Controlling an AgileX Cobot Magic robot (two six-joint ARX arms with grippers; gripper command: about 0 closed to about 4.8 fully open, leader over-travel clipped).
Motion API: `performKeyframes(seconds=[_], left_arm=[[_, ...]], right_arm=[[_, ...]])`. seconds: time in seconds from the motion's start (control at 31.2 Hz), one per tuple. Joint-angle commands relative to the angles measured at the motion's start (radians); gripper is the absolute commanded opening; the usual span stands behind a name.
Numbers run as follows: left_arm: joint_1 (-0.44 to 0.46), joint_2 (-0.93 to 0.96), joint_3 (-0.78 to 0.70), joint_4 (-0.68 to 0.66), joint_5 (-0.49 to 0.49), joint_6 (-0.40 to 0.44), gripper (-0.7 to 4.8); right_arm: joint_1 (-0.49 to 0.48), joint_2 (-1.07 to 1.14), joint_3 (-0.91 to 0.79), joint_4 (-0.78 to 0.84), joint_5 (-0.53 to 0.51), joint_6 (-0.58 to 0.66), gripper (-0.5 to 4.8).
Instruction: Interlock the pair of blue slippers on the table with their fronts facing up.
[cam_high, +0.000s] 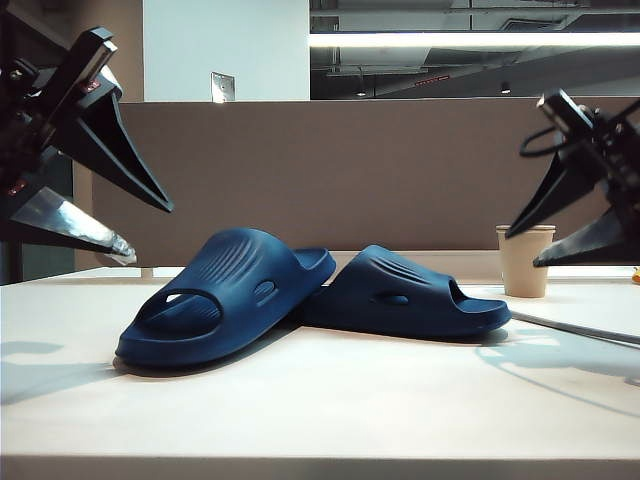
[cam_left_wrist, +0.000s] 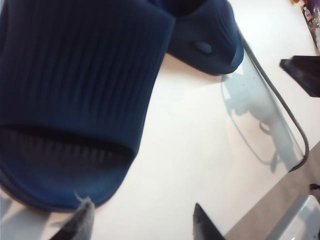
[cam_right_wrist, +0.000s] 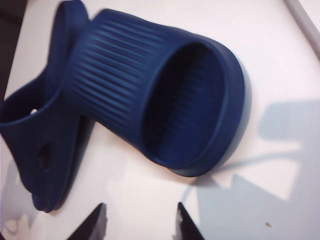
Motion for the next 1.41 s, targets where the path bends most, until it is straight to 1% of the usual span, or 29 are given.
performKeyframes(seconds=[0.03, 0.1, 0.13, 0.26, 0.32, 0.38, 0.45, 0.48, 0.51, 0.54, 0.61, 0.67, 0.7, 0.77, 0.8, 0.87, 0.9, 1.09, 1.19, 1.25, 1.41], left_arm=[[0.0, -0.003, -0.001, 0.034, 0.003, 0.074, 2.55], [-0.001, -0.003, -0.001, 0.044, 0.01, 0.123, 2.55], [-0.002, -0.003, -0.001, 0.045, 0.009, 0.134, 2.55], [-0.002, -0.003, -0.001, 0.053, 0.01, 0.145, 2.55], [-0.015, -0.003, -0.001, 0.064, 0.013, 0.168, 2.55], [-0.042, -0.003, -0.001, 0.085, 0.024, 0.213, 2.55], [-0.101, -0.003, -0.001, 0.13, 0.024, 0.243, 2.54], [-0.142, -0.003, -0.001, 0.164, 0.016, 0.248, 2.44], [-0.169, -0.002, 0.0, 0.186, -0.008, 0.247, 2.41], [-0.213, -0.002, 0.0, 0.209, -0.077, 0.245, 2.41], [-0.27, 0.0, 0.0, 0.228, -0.21, 0.226, 2.41], [-0.296, 0.005, 0.0, 0.246, -0.278, 0.186, 2.42], [-0.299, 0.01, 0.0, 0.255, -0.283, 0.167, 2.42], [-0.299, 0.024, 0.0, 0.265, -0.282, 0.153, 2.42], [-0.299, 0.035, 0.0, 0.266, -0.257, 0.154, 2.42], [-0.299, 0.057, 0.0, 0.292, -0.169, 0.154, 2.42], [-0.299, 0.065, 0.0, 0.305, -0.15, 0.154, 2.42], [-0.299, 0.078, 0.0, 0.379, -0.103, 0.153, 2.41], [-0.299, 0.078, 0.0, 0.397, -0.103, 0.135, 2.41], [-0.299, 0.078, 0.0, 0.4, -0.103, 0.135, 2.41], [-0.299, 0.078, 0.0, 0.406, -0.105, 0.135, 2.41]], right_arm=[[0.0, 0.034, 0.005, 0.062, -0.006, 0.008, 1.81], [0.0, 0.066, 0.005, 0.114, -0.026, 0.031, 1.81], [0.0, 0.079, 0.005, 0.134, -0.028, 0.049, 1.81], [0.0, 0.138, 0.006, 0.212, -0.029, 0.103, 1.81], [0.0, 0.162, 0.006, 0.229, -0.026, 0.108, 1.81], [0.0, 0.182, 0.008, 0.239, -0.026, 0.109, 1.81], [0.0, 0.193, 0.018, 0.237, -0.026, 0.108, 1.92], [0.0, 0.194, 0.023, 0.237, -0.026, 0.108, 1.95], [0.0, 0.196, 0.029, 0.233, -0.026, 0.108, 1.95], [0.0, 0.197, 0.033, 0.23, -0.026, 0.108, 1.95], [0.0, 0.197, 0.033, 0.219, -0.017, 0.107, 1.95], [0.001, 0.198, 0.033, 0.199, 0.001, 0.094, 1.98], [0.001, 0.198, 0.033, 0.191, 0.007, 0.091, 2.03], [0.001, 0.198, 0.033, 0.183, 0.018, 0.088, 2.03], [0.001, 0.198, 0.033, 0.177, 0.026, 0.088, 2.03], [0.001, 0.198, 0.033, 0.177, 0.031, 0.087, 2.03], [0.001, 0.198, 0.033, 0.176, 0.039, 0.087, 2.03], [0.001, 0.211, 0.038, 0.178, 0.046, 0.086, 2.03], [0.001, 0.248, 0.052, 0.182, 0.045, 0.086, 2.04], [0.001, 0.267, 0.06, 0.185, 0.045, 0.085, 2.15], [0.001, 0.301, 0.084, 0.2, 0.042, 0.086, 2.16]])
